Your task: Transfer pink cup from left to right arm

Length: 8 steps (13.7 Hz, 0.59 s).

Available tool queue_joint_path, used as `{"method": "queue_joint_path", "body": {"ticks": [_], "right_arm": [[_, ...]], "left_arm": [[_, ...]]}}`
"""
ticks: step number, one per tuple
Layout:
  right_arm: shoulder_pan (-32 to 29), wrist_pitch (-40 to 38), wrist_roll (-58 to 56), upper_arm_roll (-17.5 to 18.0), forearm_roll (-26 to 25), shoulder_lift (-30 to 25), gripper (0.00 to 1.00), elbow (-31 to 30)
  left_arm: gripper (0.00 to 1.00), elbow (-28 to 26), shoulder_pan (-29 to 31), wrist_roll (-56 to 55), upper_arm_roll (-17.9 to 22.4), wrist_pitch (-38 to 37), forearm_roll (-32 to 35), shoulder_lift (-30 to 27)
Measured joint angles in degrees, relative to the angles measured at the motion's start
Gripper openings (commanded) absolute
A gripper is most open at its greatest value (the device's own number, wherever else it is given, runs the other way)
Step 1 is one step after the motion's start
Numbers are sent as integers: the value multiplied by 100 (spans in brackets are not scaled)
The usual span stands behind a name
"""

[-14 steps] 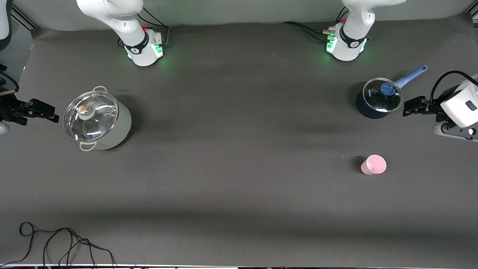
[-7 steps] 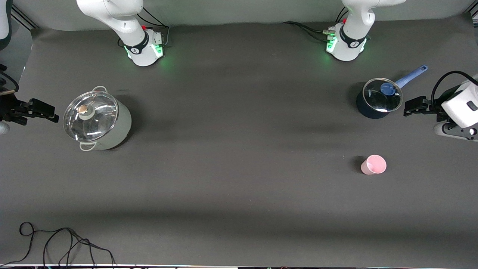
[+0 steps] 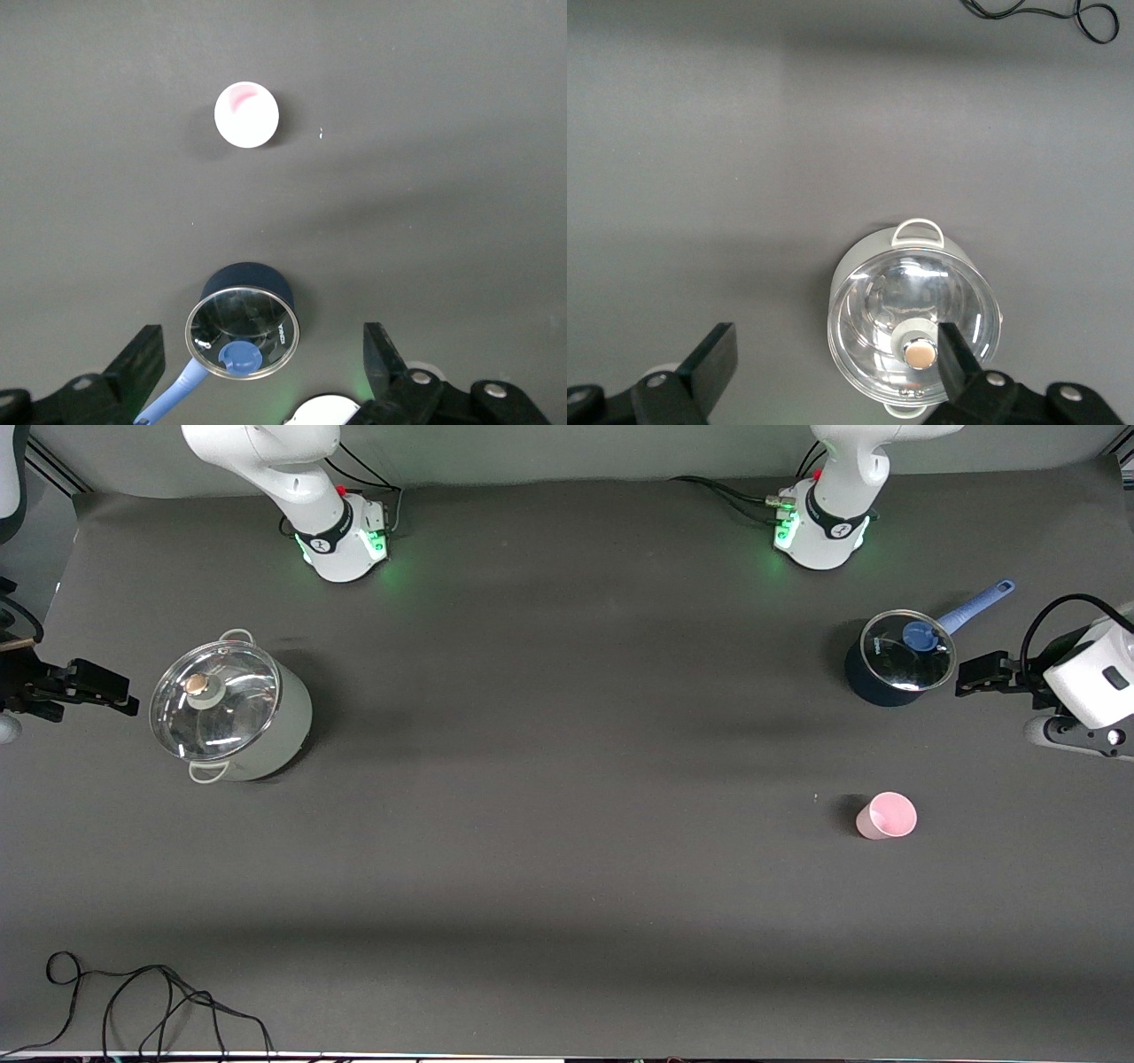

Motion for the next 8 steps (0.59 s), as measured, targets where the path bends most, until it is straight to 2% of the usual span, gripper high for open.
{"method": "queue_joint_path", "body": {"ticks": [6, 8], "right_arm": [[-2, 0, 0, -3, 7, -15, 100, 0], [-1, 0, 0, -3, 14, -15, 100, 0]], "left_arm": [[99, 114, 24, 1016, 39, 109, 259, 51], [99, 143, 39, 1766, 43, 360, 397, 63]]}}
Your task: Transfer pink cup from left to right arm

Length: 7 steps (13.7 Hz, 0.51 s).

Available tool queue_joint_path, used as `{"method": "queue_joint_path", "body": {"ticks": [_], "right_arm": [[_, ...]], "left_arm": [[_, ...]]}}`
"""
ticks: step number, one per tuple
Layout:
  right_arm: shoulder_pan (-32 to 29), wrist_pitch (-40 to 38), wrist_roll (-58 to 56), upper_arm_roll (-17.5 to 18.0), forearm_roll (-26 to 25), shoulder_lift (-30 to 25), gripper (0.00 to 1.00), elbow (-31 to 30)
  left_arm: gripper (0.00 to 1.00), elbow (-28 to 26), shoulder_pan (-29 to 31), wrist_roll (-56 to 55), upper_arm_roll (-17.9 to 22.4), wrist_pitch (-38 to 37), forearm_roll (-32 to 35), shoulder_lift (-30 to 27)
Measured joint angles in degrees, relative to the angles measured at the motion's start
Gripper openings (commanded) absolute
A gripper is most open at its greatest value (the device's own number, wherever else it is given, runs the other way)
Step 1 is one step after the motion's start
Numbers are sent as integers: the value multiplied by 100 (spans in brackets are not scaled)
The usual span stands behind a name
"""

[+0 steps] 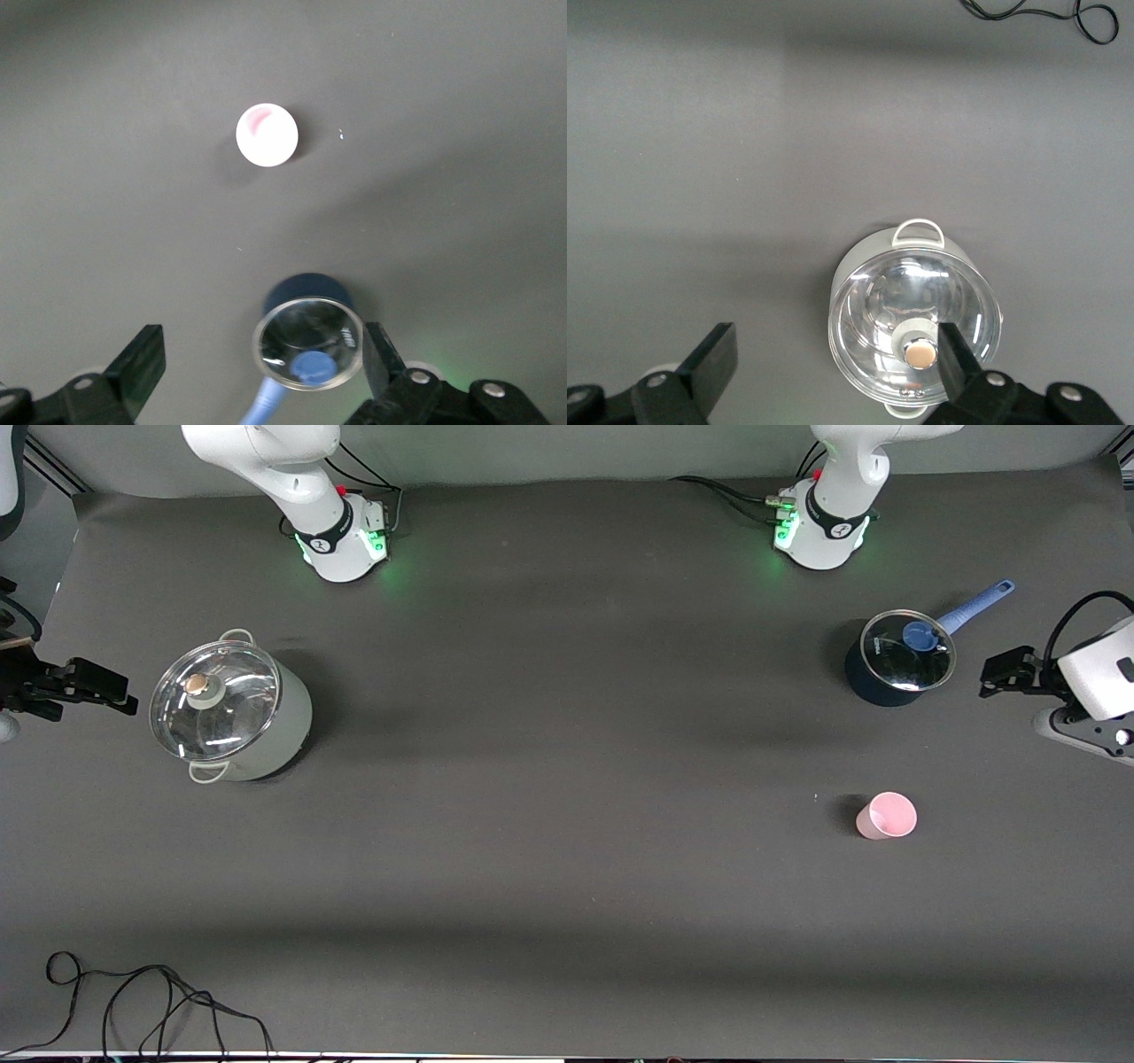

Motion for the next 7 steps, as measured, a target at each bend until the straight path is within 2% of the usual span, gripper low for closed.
{"method": "queue_joint_path", "body": {"ticks": [4, 7], "right_arm": [[-6, 2, 0, -3, 40, -8, 100, 9], [-34, 10, 0, -55, 89, -28, 100, 14]], "left_arm": [[99, 13, 497, 2157, 18, 738, -57, 101], [99, 24, 983, 3795, 27, 1063, -814, 340]]}}
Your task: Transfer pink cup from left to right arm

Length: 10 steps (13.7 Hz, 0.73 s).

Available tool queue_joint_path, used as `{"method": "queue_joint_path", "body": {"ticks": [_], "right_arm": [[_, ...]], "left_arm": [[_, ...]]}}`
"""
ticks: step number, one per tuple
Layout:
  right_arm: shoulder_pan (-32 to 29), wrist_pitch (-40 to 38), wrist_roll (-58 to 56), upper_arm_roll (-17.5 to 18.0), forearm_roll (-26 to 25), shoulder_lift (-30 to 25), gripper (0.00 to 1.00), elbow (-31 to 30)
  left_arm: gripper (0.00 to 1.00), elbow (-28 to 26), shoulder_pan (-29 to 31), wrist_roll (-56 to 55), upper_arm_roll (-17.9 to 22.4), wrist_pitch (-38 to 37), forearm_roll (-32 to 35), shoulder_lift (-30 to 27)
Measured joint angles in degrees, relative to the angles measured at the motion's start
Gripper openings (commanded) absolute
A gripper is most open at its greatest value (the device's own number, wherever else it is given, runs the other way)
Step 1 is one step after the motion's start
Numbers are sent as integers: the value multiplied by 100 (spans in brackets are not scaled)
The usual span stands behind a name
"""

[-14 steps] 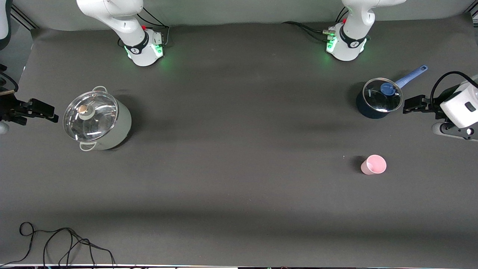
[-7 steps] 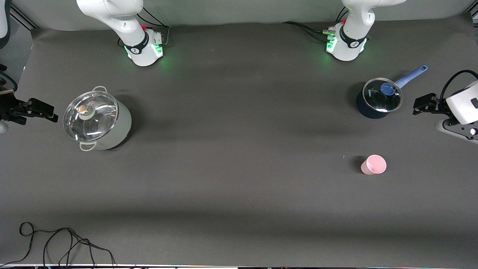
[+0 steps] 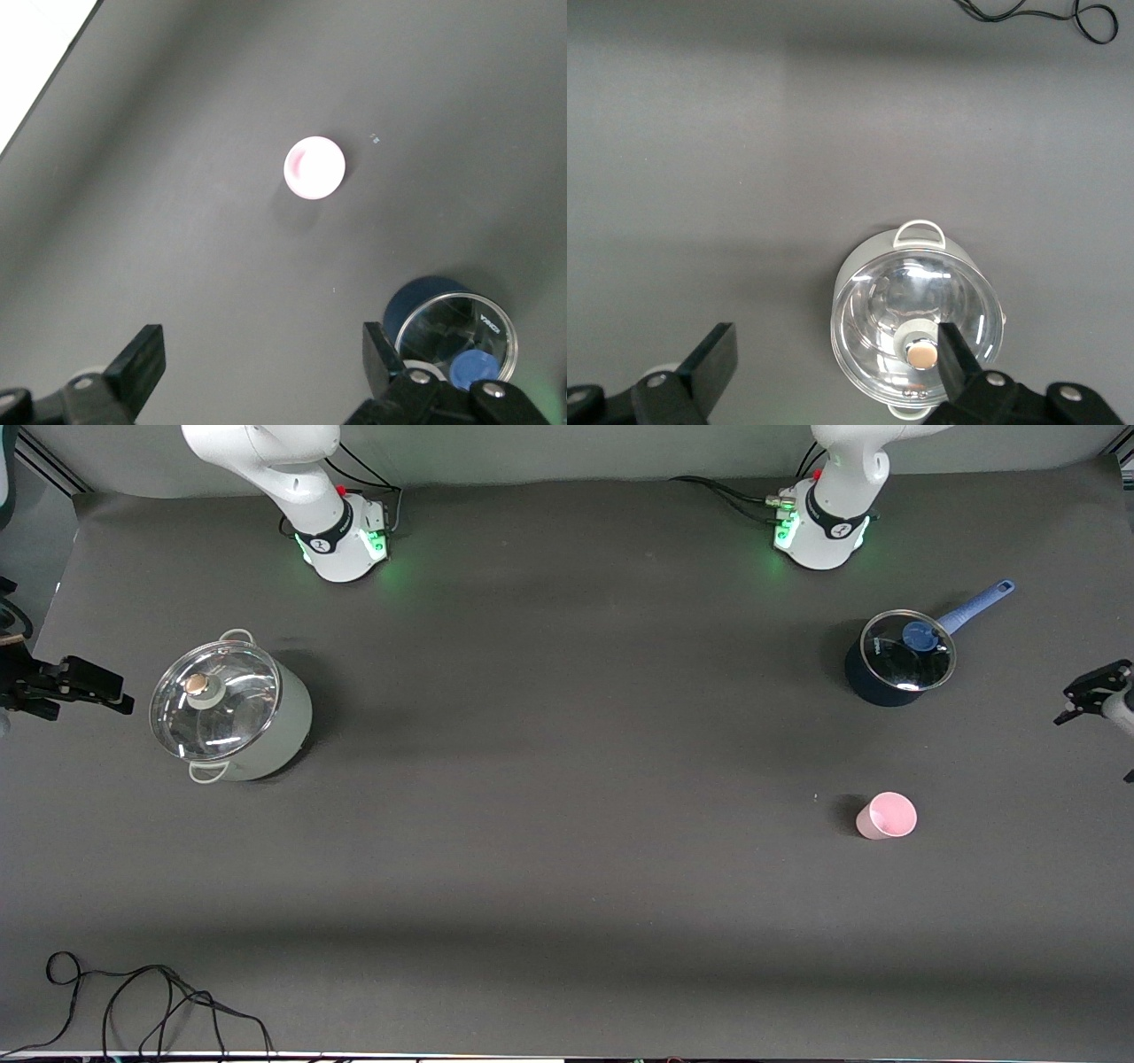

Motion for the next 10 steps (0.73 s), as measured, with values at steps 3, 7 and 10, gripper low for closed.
{"method": "queue_joint_path", "body": {"ticks": [3, 7, 10], "right_arm": [[-3, 2, -20, -27, 8, 0, 100, -8], [-4, 5, -36, -31, 11, 0, 100, -7], [-4, 13, -37, -36, 12, -2, 100, 0]], "left_arm": [[98, 10, 550, 1532, 5, 35, -1063, 384], [99, 157, 1026, 3162, 4, 17, -1867, 1000], [99, 266, 1424, 4196, 3, -130, -2398, 1527]]}}
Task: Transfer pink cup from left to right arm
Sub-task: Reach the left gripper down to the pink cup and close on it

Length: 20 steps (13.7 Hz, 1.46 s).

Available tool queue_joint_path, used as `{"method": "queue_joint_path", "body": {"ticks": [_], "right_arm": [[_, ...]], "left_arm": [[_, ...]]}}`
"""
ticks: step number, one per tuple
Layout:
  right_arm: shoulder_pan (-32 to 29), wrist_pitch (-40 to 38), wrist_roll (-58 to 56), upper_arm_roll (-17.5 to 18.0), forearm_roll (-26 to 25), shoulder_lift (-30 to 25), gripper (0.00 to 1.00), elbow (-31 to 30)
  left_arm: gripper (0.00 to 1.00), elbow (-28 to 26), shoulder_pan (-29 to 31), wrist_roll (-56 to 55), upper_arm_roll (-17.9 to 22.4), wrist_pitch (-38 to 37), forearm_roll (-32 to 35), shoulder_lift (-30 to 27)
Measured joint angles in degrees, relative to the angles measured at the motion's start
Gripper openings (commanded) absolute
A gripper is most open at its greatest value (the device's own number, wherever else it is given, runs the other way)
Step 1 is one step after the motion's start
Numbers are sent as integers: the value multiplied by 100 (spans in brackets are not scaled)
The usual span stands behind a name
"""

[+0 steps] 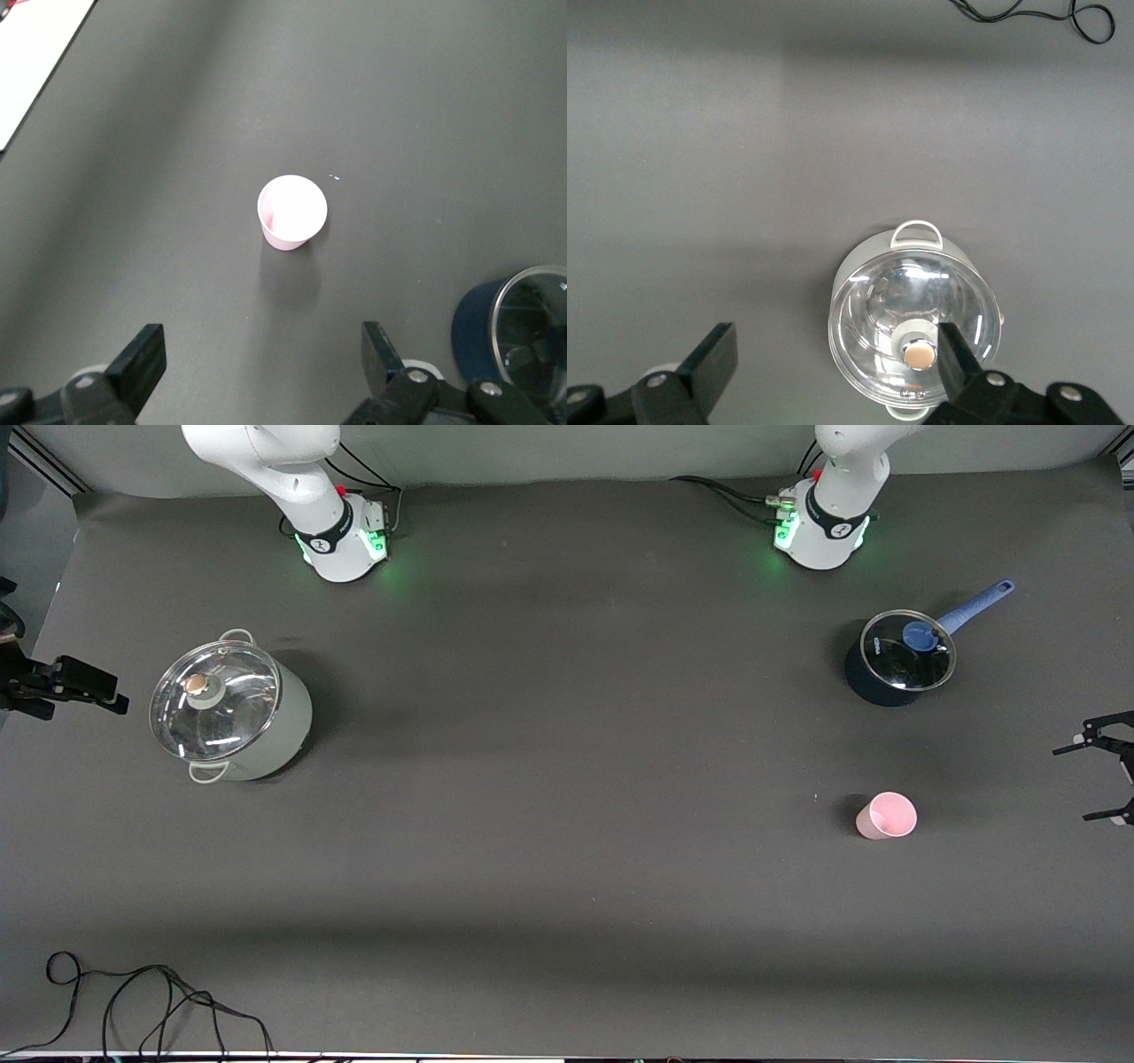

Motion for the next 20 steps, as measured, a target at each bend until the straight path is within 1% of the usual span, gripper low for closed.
{"method": "queue_joint_path", "body": {"ticks": [4, 6, 11, 15, 20], "right_arm": [[12, 2, 0, 1, 7, -12, 100, 4], [16, 2, 0, 1, 9, -17, 100, 4], [16, 2, 0, 2, 10, -21, 100, 4], [17, 2, 0, 2, 10, -21, 100, 4], [16, 2, 1, 2, 10, -21, 100, 2]], "left_arm": [[99, 315, 449, 1540, -14, -544, -787, 1057], [99, 460, 495, 2108, -34, -694, -1049, 1543], [99, 526, 514, 3052, -68, -941, -1786, 2395], [99, 549, 524, 3659, -141, -954, -2167, 2906], [99, 586, 524, 3724, -266, -972, -2629, 3210]]}}
